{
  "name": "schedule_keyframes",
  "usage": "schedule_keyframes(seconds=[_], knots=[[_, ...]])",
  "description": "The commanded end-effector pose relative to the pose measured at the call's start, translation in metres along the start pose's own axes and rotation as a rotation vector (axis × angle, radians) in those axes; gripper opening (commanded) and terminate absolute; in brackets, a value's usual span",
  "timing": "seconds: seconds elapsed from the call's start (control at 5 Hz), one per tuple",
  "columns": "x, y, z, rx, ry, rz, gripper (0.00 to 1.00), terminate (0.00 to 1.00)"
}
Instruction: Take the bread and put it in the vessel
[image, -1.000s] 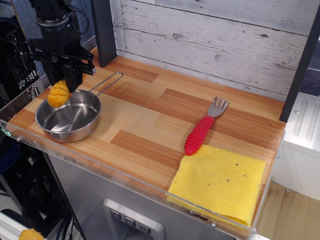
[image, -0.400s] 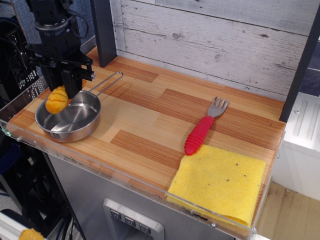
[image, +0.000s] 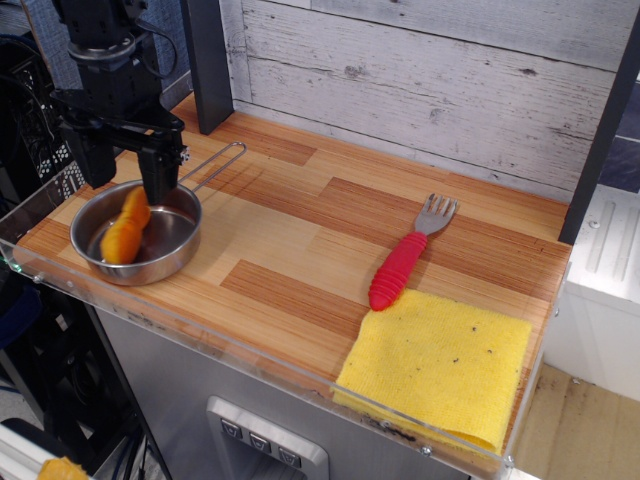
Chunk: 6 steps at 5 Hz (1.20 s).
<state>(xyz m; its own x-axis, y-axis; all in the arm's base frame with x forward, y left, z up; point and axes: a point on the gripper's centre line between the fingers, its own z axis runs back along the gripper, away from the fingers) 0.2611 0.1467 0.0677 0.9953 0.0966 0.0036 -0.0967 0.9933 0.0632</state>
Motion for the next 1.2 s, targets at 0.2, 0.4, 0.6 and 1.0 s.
schedule_keyframes(seconds=[0.2, 0.4, 0.6, 1.0], knots=[[-0.002, -0.023, 0.083, -0.016, -0.141, -0.016, 1.0, 0.0], [-0.004, -0.041, 0.096, -0.042, -0.148, -0.055, 1.0, 0.0], [-0.006, -0.049, 0.097, -0.026, -0.063, -0.196, 1.0, 0.0], [-0.006, -0.049, 0.097, -0.026, -0.063, -0.196, 1.0, 1.0]])
